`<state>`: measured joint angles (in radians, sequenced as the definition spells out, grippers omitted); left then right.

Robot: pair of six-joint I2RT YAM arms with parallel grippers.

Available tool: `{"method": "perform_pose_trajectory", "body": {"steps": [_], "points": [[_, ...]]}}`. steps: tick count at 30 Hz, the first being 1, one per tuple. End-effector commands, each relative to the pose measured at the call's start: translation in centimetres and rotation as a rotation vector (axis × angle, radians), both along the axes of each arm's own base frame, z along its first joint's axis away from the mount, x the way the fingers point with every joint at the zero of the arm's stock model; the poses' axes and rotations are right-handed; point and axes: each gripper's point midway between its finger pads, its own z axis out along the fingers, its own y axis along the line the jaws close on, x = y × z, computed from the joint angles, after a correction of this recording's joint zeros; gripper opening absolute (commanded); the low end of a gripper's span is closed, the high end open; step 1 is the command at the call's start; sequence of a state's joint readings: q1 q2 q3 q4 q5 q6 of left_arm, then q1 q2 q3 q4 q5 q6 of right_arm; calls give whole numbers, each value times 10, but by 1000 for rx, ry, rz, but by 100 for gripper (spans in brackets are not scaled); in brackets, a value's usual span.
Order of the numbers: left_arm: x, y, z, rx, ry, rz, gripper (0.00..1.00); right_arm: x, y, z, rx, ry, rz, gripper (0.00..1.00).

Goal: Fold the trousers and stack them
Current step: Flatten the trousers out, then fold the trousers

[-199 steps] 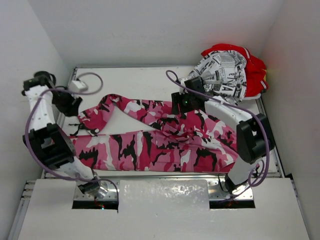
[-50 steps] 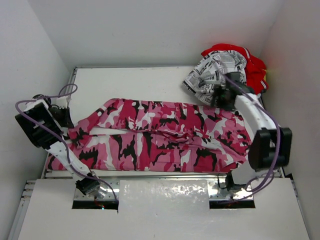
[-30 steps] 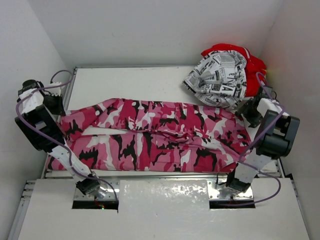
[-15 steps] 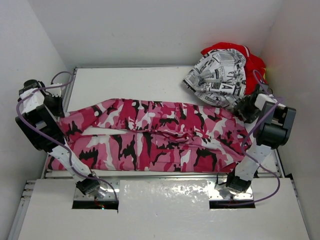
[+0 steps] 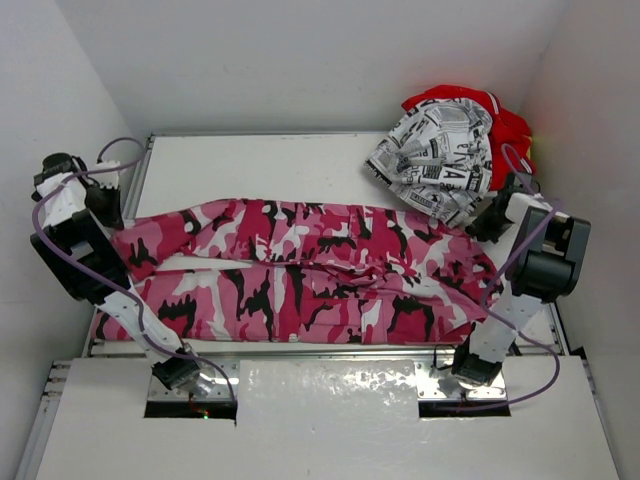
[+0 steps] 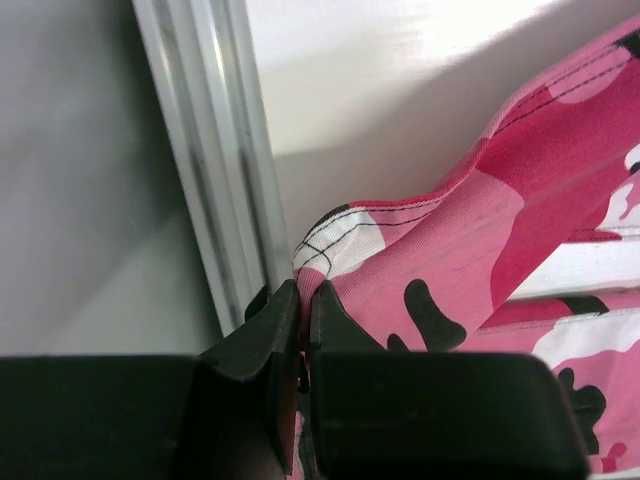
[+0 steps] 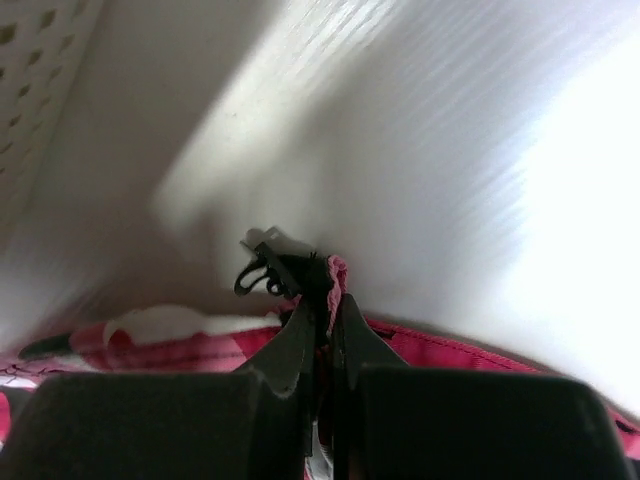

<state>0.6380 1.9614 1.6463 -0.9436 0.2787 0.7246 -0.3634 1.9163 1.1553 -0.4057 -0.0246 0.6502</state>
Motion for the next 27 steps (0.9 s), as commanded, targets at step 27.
{"method": "perform_pose_trajectory", "body": {"steps": [27], "points": [[34,-15,158,234,-584,-250,0,-2,-52,219,-351,-873,157,0]]}}
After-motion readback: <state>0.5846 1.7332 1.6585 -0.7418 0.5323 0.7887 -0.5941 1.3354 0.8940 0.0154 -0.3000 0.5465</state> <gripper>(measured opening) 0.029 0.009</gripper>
